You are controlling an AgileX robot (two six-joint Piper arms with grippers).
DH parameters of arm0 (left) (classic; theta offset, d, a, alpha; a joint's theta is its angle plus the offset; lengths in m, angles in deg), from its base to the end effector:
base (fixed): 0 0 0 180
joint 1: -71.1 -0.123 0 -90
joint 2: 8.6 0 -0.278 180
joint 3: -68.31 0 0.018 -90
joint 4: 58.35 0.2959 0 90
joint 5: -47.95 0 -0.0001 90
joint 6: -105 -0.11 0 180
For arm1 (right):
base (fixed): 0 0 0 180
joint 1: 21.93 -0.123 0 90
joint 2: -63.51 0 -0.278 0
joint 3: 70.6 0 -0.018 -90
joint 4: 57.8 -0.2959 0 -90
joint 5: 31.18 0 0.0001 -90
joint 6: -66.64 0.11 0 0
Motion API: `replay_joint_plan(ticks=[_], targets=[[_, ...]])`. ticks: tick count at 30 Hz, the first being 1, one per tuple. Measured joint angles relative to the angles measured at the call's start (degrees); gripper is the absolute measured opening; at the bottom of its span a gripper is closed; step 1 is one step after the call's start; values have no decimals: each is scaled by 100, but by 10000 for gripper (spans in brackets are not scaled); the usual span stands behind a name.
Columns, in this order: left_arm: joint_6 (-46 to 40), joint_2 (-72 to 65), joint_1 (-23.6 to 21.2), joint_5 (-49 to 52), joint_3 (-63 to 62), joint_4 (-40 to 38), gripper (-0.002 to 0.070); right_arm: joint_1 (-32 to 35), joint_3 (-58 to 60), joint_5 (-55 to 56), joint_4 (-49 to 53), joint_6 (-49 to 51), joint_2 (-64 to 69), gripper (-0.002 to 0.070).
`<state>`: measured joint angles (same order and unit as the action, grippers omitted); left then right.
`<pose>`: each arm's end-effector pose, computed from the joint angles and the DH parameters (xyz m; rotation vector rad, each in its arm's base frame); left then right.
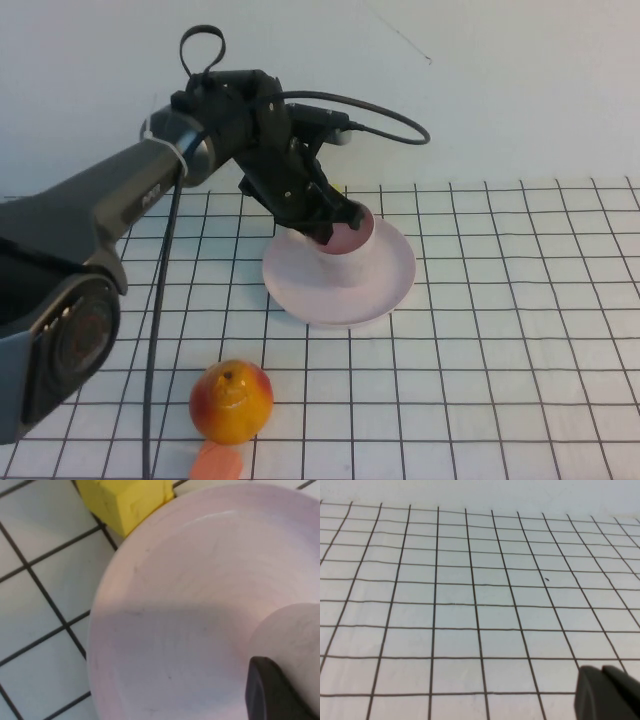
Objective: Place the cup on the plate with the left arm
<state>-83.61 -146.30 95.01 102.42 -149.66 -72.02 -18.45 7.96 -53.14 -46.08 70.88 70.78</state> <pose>0.4929 -0.2417 0.1813 0.6329 2.6259 -0.3858 0.1220 -0.0158 0.1648 0.0005 1.8776 -0.1929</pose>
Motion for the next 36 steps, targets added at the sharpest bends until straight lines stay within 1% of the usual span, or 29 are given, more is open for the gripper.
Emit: replay_joint_plan(ticks=[4, 5, 6, 7, 9, 10, 12, 13, 15, 17, 18, 20, 24, 25, 26, 27, 29, 32, 36], targets=[[225, -376, 30, 283, -416, 255, 24, 0, 0, 0, 0, 0, 0, -2], [243, -429, 30, 363, -524, 264, 39, 0, 0, 0, 0, 0, 0, -2], [205, -460, 30, 429, -602, 267, 72, 0, 0, 0, 0, 0, 0, -2], [158, -492, 30, 504, -690, 267, 129, 0, 0, 0, 0, 0, 0, -2], [69, -531, 30, 639, -840, 303, 279, 0, 0, 0, 0, 0, 0, -2], [46, -547, 35, 734, -947, 367, 375, 0, 0, 0, 0, 0, 0, -2], [81, -571, 35, 973, -1261, 625, 522, 0, 0, 0, 0, 0, 0, -2], [143, -580, 35, 1122, -1488, 854, 574, 0, 0, 0, 0, 0, 0, -2], [266, -548, 35, 1363, -1894, 1402, 608, 0, 0, 0, 0, 0, 0, -2], [430, -366, 24, 1457, -2089, 1808, 574, 0, 0, 0, 0, 0, 0, -2], [479, -177, -8, 1488, -2120, 1936, 534, 0, 0, 0, 0, 0, 0, -2], [516, 171, -99, 1535, -2141, 2000, 434, 0, 0, 0, 0, 0, 0, -2], [516, 1021, -400, 1664, -2164, 1999, 154, 0, 0, 0, 0, 0, 0, -2], [516, 1242, -485, 1691, -2178, 1999, 102, 0, 0, 0, 0, 0, 0, -2], [516, 1417, -550, 1705, -2177, 1999, 66, 0, 0, 0, 0, 0, 0, -2], [516, 1624, -627, 1721, -2191, 1999, 43, 0, 0, 0, 0, 0, 0, -2], [506, 2023, -745, 1754, -2193, 1963, 20, 0, 0, 0, 0, 0, 0, -2], [506, 2559, -888, 1801, -2202, 1942, 6, 0, 0, 0, 0, 0, 0, -2], [506, 3187, -902, 1840, -2202, 1903, 3, 0, 0, 0, 0, 0, 0, -2]])
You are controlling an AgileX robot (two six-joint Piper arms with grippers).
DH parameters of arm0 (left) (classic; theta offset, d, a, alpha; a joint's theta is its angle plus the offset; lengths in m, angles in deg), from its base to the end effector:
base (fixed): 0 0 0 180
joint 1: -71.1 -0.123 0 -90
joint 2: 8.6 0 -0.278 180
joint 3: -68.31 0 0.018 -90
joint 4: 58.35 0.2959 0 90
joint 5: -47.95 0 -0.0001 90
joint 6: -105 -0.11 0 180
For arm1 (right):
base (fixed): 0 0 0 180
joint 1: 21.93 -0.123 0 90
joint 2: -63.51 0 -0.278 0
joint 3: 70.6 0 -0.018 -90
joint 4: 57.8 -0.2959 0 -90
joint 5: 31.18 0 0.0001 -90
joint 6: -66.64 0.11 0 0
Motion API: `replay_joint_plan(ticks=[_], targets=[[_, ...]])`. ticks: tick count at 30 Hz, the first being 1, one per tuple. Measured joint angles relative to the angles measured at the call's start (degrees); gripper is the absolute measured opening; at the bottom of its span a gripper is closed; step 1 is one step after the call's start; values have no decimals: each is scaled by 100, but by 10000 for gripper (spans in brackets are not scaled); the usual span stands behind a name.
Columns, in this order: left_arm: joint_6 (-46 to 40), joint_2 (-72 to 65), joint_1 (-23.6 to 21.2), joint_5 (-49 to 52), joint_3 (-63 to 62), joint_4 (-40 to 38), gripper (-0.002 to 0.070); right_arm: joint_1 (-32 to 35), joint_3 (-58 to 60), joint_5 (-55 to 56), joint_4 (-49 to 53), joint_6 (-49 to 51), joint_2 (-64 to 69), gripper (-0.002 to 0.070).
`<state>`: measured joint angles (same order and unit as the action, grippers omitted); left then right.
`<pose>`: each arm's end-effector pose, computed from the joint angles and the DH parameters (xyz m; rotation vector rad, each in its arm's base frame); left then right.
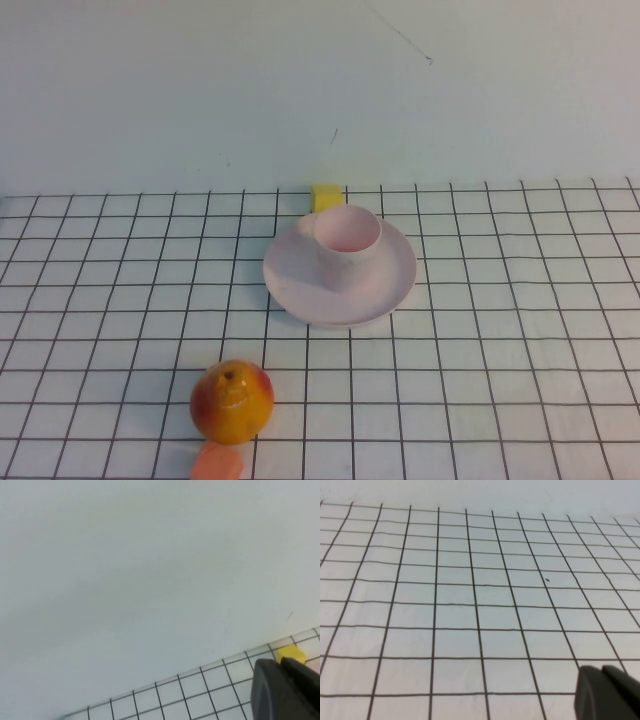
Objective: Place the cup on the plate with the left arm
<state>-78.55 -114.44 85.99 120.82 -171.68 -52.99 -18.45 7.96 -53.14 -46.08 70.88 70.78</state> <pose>0.3618 -0.0860 0.5568 0.3055 2.0460 -0.0122 0.1220 -0.0158 0.1648 0.0005 1.8776 -0.1929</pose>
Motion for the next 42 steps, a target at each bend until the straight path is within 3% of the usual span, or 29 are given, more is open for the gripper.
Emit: replay_joint_plan(ticks=[5, 11, 16, 24, 29, 37, 42], targets=[[0, 673, 0, 3, 290, -22, 1, 0, 0, 0, 0, 0, 0, -2], [25, 1624, 0, -245, 1595, 83, -1, 0, 0, 0, 0, 0, 0, -2], [354, 2585, 0, -816, 3145, 174, -1, 0, 0, 0, 0, 0, 0, -2], [573, 4698, 0, -2666, 6677, -570, -1, 0, 0, 0, 0, 0, 0, -2], [585, 5853, 0, -3461, 8248, -717, -1, 0, 0, 0, 0, 0, 0, -2], [594, 6887, 0, -3569, 9764, -1171, -1, 0, 0, 0, 0, 0, 0, -2], [594, 6973, 0, -3464, 10370, -1067, -1, 0, 0, 0, 0, 0, 0, -2]])
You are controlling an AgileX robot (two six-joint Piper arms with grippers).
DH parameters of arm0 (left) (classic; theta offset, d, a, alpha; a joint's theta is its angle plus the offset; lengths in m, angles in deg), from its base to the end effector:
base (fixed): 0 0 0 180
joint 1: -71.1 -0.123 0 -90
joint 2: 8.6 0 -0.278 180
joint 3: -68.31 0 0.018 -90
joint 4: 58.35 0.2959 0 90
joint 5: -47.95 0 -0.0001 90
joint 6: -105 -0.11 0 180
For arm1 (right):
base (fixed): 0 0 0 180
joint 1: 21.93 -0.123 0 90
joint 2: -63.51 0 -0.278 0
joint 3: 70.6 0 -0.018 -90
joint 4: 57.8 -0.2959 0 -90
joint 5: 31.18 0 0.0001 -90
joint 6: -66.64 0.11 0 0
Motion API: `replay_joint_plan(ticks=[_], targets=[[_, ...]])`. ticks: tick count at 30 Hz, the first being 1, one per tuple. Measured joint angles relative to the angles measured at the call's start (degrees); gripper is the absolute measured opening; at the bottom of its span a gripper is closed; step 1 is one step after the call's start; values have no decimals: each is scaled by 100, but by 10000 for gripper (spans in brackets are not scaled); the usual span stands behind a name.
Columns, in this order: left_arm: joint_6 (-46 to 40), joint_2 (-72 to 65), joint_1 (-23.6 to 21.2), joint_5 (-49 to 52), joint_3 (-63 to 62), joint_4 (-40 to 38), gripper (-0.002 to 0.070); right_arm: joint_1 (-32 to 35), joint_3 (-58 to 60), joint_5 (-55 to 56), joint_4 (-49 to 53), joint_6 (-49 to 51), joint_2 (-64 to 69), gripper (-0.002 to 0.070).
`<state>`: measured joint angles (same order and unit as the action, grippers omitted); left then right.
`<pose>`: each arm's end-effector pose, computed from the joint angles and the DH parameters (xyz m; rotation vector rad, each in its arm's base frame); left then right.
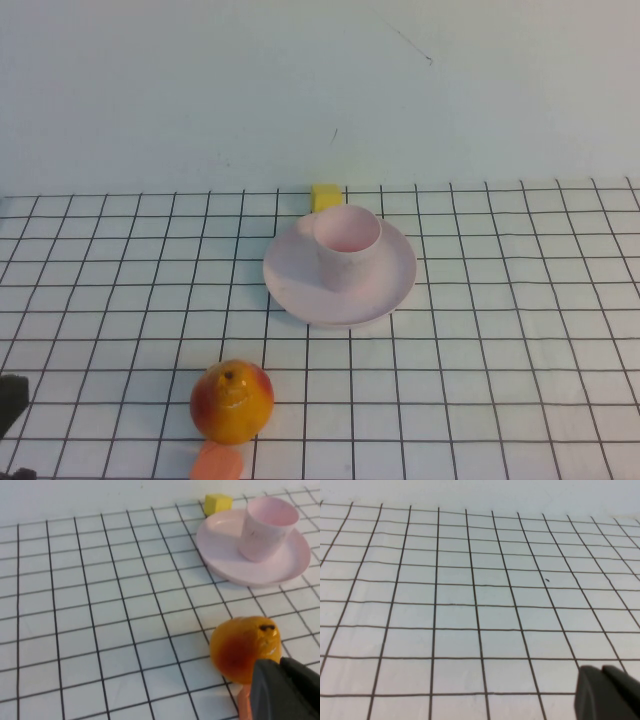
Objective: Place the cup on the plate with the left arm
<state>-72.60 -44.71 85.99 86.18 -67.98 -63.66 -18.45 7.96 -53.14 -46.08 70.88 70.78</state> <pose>0.1534 -0.0473 0.3053 0.1856 2.0617 -0.2902 0.1220 -0.0158 0.1648 0.0005 1.8776 -0.1929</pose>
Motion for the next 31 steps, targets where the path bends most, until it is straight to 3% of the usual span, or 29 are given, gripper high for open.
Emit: replay_joint_plan(ticks=[5, 12, 15, 17, 23, 31], targets=[[0, 150, 0, -369, 543, 162, -1, 0, 0, 0, 0, 0, 0, -2], [0, 1379, -653, -3125, 2323, -358, -1, 0, 0, 0, 0, 0, 0, -2], [0, 1935, -941, -3823, 3056, -588, -1, 0, 0, 0, 0, 0, 0, -2], [38, 2323, -1103, -3781, 3392, -631, -2, 0, 0, 0, 0, 0, 0, -2], [2, 2859, -1377, -2053, 3480, -644, -2, 0, 0, 10, 0, 0, 0, -2], [3, 2868, -1399, -1814, 3447, -633, -2, 0, 0, 10, 0, 0, 0, -2]])
